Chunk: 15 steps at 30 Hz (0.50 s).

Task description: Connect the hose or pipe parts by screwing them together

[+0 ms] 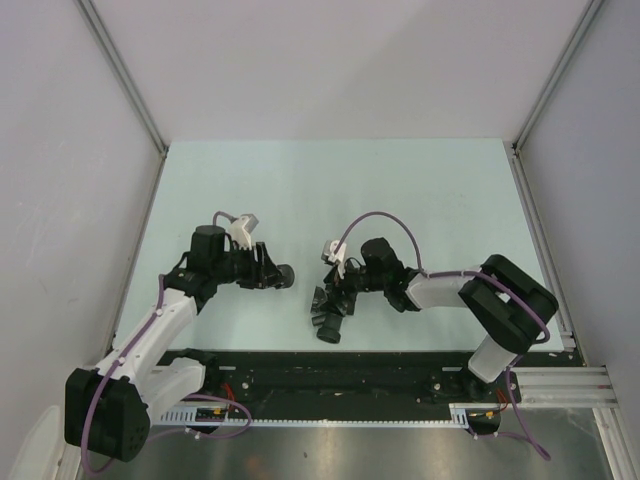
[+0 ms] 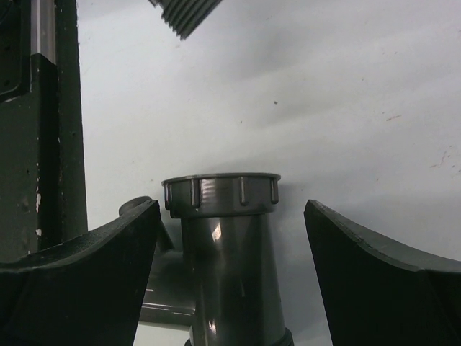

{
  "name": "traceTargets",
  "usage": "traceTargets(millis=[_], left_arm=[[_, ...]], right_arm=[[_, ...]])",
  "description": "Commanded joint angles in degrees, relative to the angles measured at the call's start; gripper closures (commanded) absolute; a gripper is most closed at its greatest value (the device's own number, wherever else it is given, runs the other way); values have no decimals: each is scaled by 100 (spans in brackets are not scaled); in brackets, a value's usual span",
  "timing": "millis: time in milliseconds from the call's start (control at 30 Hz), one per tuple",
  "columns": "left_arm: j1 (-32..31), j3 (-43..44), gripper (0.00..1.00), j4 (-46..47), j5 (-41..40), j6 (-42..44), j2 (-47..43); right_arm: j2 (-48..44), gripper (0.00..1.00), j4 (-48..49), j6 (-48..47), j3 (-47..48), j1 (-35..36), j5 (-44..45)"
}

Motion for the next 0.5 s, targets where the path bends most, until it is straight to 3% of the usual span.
traceTargets(millis=[0, 467], left_arm=[[0, -20, 100, 201, 172, -127, -55], [-17, -29, 100, 210, 180, -127, -38]], right_arm=[[222, 15, 431, -135, -121, 36, -157], [609, 16, 1179, -284, -236, 107, -272]])
